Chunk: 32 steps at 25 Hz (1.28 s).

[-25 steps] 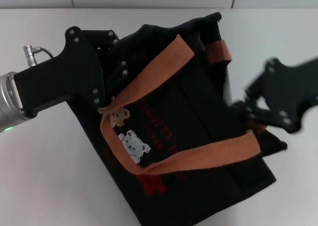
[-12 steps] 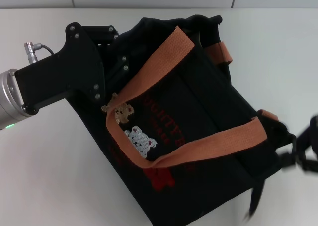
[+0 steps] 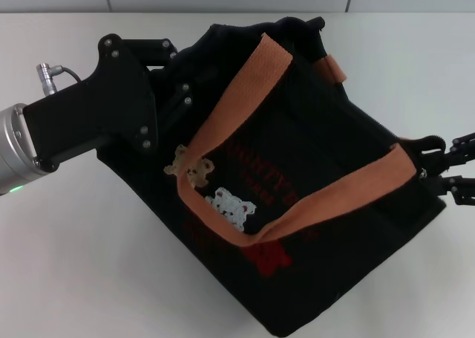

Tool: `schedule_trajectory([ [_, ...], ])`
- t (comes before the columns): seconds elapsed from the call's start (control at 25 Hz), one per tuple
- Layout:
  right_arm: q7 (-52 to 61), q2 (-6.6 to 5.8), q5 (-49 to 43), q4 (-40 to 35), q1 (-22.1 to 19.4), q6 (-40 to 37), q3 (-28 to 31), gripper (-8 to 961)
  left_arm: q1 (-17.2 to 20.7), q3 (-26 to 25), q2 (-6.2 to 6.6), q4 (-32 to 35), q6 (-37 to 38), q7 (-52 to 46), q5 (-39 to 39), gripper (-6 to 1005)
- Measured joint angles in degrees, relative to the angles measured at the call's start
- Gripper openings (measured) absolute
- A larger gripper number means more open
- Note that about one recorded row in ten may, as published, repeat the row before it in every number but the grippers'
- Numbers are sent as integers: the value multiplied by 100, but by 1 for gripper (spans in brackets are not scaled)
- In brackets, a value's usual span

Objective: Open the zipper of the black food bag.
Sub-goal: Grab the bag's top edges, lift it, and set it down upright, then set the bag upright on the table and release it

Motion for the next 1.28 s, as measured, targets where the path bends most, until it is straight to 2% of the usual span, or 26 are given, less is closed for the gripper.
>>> schedule_trajectory([
  [0.36, -469, 0, -133, 677, -315, 351, 171, 506, -190, 130, 0, -327, -286, 285, -269, 126],
  [0.68, -778, 19, 383, 1066, -662, 714, 370, 701, -173, 142, 0, -393, -307, 296, -276, 121],
  [1.12, -1153, 5, 606, 1396, -811, 867, 856, 688, -122, 154, 4, -401, -254, 306, -276, 120],
  [1.28, -1301, -17, 652, 1416, -885, 566, 1593, 681, -105, 155, 7, -401, -241, 306, -277, 121],
])
